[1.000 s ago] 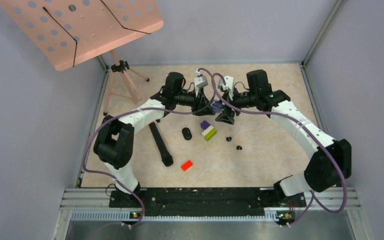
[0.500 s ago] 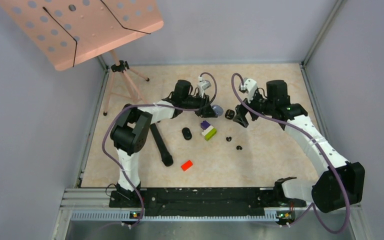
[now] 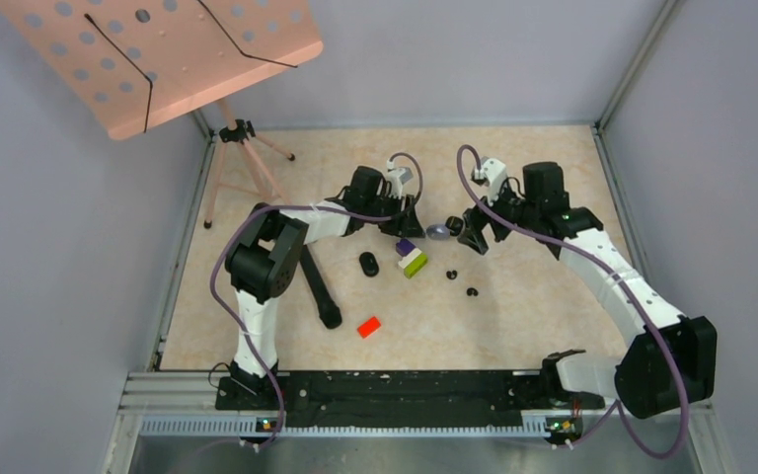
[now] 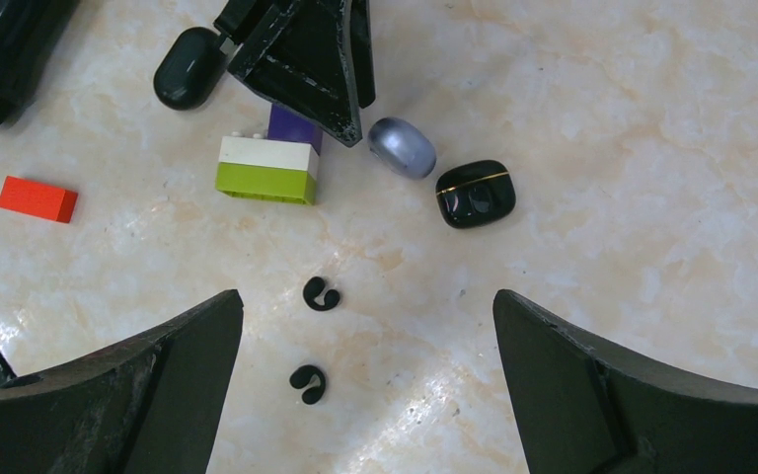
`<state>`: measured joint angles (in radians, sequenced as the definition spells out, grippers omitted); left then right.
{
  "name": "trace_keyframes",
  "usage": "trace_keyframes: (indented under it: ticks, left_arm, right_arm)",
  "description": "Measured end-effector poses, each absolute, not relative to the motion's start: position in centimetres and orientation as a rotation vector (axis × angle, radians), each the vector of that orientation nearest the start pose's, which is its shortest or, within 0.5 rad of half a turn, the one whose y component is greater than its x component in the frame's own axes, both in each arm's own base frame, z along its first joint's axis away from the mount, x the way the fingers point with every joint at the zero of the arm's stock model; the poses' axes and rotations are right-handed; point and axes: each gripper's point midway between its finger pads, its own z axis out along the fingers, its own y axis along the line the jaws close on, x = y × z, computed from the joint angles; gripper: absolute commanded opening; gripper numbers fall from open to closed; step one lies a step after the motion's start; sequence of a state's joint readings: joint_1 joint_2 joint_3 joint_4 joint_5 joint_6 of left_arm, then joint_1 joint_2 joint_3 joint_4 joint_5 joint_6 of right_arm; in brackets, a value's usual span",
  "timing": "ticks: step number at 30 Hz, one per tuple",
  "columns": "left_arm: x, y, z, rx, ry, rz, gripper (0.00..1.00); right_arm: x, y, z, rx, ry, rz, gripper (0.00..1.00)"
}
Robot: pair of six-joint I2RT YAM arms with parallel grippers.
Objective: Insert the wireless bluetooth earbuds into the charging case
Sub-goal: Place the charging case at the center of the board, then pick up the charging case at the center of the board.
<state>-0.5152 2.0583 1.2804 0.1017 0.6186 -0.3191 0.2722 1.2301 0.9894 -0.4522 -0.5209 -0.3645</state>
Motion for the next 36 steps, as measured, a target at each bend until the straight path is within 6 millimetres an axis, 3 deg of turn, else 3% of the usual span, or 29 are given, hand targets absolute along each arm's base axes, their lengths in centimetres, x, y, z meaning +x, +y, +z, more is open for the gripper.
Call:
trace_keyframes:
  ticks: [3, 4, 5, 9, 14, 17, 21, 25, 30, 36]
  left_arm:
    - [38.1, -34.0, 5.1, 0.562, 2.296, -1.087, 0.67]
    - [38.3, -33.8, 5.0, 0.558, 2.302, -1.07, 0.85]
    - [38.4, -33.7, 5.0, 0.556, 2.308, -1.051, 0.97]
    - [38.8, -33.1, 6.7, 0.595, 2.299, -1.004, 0.99]
    - [37.9, -31.4, 13.3, 0.75, 2.22, -0.918, 0.99]
    - [35.8, -29.3, 17.8, 0.84, 2.144, -0.847, 0.99]
    - [31.5, -26.3, 20.6, 0.909, 2.088, -0.782, 0.99]
    - [27.9, -23.8, 19.6, 0.927, 2.137, -0.744, 0.99]
    - [25.4, -20.9, 16.7, 0.844, 2.268, -0.68, 0.99]
    - [23.6, -14.4, 11.4, 0.446, 2.517, -0.68, 0.99]
  right_arm:
    - [30.9, 16.4, 17.8, -0.946, 2.006, 0.541, 0.95]
    - [31.0, 16.4, 17.6, -0.947, 2.011, 0.543, 0.95]
    - [31.0, 16.5, 17.4, -0.948, 2.016, 0.547, 0.95]
    - [31.3, 16.8, 16.6, -0.967, 2.024, 0.569, 0.91]
    - [31.5, 18.2, 15.3, -1.03, 2.02, 0.65, 0.87]
    - [32.4, 19.4, 14.5, -1.074, 2.007, 0.669, 0.86]
    - [32.7, 22.4, 13.4, -1.17, 1.98, 0.692, 0.84]
    - [33.0, 26.9, 12.6, -1.281, 1.927, 0.72, 0.82]
    - [32.6, 32.2, 10.4, -1.352, 1.906, 0.771, 0.82]
    - [30.8, 36.1, 7.0, -1.403, 1.964, 0.795, 0.82]
